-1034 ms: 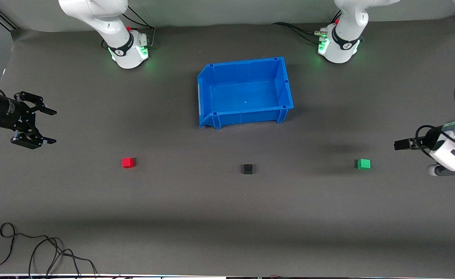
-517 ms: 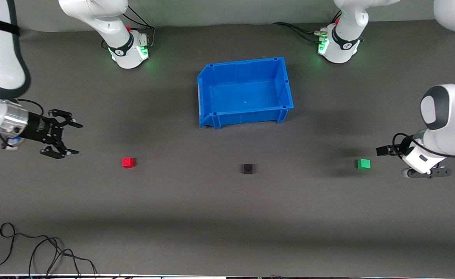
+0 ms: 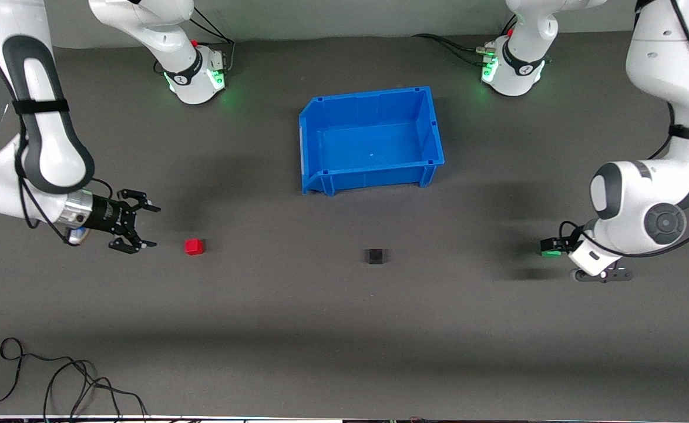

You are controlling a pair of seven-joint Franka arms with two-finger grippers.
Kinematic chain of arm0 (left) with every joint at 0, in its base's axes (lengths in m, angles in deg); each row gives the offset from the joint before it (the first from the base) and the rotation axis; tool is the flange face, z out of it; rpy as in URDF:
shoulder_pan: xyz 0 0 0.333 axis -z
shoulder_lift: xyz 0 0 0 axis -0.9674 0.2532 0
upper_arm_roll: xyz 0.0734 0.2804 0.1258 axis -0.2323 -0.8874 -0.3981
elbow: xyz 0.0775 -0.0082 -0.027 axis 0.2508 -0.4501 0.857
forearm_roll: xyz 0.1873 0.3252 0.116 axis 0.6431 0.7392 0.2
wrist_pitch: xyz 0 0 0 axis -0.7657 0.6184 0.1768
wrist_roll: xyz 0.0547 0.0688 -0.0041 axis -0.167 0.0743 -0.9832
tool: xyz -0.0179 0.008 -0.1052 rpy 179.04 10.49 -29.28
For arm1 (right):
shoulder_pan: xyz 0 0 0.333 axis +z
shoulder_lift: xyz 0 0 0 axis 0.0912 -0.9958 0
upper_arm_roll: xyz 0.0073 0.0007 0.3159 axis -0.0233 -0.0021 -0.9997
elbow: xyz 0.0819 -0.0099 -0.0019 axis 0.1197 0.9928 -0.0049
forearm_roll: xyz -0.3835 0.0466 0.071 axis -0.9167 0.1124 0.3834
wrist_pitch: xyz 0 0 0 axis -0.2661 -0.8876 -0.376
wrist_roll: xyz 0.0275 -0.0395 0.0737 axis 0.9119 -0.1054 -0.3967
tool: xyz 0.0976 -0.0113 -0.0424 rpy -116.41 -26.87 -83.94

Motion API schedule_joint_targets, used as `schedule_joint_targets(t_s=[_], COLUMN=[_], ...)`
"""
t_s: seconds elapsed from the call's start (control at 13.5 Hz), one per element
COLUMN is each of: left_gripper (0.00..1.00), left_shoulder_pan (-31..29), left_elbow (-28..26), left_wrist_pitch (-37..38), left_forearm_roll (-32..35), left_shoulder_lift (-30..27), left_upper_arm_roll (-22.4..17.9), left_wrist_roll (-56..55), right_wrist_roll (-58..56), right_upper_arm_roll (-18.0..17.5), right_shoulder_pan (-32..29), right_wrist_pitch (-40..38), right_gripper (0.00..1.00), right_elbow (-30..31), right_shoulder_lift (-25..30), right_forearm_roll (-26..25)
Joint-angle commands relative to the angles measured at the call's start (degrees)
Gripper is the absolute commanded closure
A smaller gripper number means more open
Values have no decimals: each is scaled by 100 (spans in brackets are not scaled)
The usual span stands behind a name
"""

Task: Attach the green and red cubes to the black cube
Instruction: 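Reach the right gripper to the red cube while the left gripper reaches the green cube, then close the right gripper on red cube while the left gripper grasps green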

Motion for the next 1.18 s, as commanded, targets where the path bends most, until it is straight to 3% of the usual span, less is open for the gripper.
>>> schedule_joint_targets(t_s=[0.0, 0.15, 0.37, 0.66, 0.89, 0.96, 1.11], left_gripper=[4, 6, 8, 13, 15, 15, 16], left_shoulder_pan=[171, 136, -13, 4, 48, 31, 39], left_elbow=[-39, -5, 57, 75, 215, 250, 268], left_wrist_pitch=[-127, -127, -109, -153, -189, -171, -188], left_forearm_roll=[8, 8, 8, 8, 16, 16, 34], left_shoulder_lift=[31, 189, 251, 330, 471, 471, 558], left_upper_arm_roll=[-44, -44, -44, -44, -53, -53, -53], left_wrist_roll=[61, 70, 192, 184, 184, 193, 193], right_wrist_roll=[-612, -867, -1105, -1062, -1088, -1105, -1106], right_upper_arm_roll=[1, -61, -140, -140, -140, -140, -140], right_shoulder_pan=[21, 30, 134, 276, 276, 276, 276], right_wrist_pitch=[432, 687, 741, 785, 776, 776, 776], right_gripper=[0, 0, 0, 2, 16, 26, 54], right_elbow=[-69, -139, -367, -429, -464, -464, -464], right_shoulder_lift=[-535, -860, -1326, -1415, -1477, -1477, -1477], right_forearm_roll=[590, 643, 1126, 1250, 1250, 1250, 1250])
